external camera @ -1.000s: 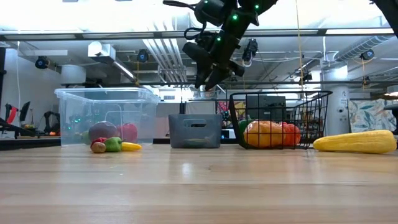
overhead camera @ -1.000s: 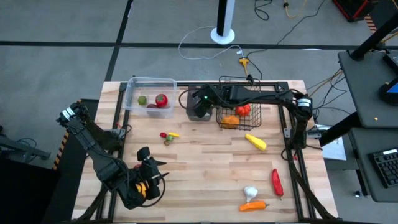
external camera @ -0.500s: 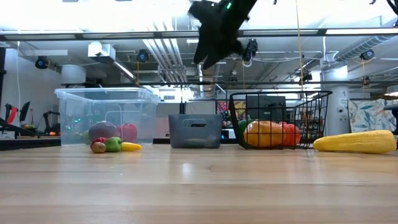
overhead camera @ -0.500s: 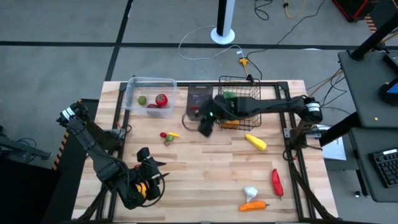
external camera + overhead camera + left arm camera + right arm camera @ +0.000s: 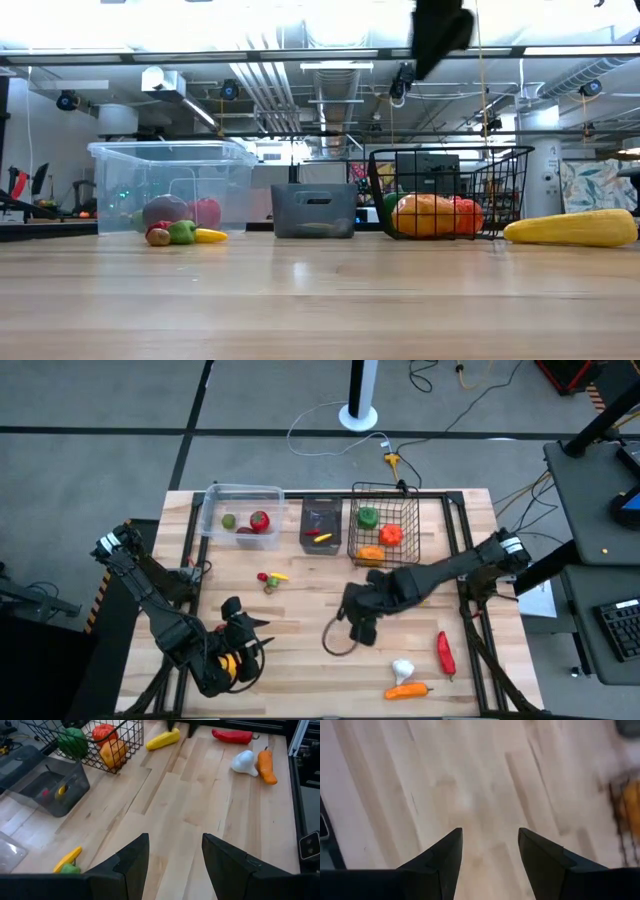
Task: Sort produce into baskets
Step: Put the red chili pepper into the wire basket
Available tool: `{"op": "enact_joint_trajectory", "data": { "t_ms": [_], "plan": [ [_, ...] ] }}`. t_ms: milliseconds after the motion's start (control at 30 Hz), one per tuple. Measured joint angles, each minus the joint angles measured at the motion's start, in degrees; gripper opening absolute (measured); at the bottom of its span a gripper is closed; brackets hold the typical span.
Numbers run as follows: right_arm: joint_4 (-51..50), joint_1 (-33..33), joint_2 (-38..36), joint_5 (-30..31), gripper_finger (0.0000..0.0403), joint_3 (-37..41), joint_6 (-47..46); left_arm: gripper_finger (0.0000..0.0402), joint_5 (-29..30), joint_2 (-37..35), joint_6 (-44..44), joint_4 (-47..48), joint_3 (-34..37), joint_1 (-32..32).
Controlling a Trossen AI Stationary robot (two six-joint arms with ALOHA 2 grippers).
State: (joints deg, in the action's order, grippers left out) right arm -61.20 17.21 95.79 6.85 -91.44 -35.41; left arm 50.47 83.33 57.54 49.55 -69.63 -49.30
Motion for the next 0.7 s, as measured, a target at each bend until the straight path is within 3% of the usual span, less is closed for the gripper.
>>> {"op": "enact_joint_trajectory", "data": {
  "t_ms": [400, 700],
  "plan": [
    [-13.6, 6.3, 0.0, 0.1, 0.0203, 0.0, -11.6, 0.0167, 1.2, 0.0, -0.5, 0.0, 0.0, 0.0],
    [-14.8, 8.8, 0.0, -2.4, 0.0228, 0.4, -16.5, 0.0167, 1.7, 0.0, -1.5, -0.3, 0.0, 0.0]
  ]
}}
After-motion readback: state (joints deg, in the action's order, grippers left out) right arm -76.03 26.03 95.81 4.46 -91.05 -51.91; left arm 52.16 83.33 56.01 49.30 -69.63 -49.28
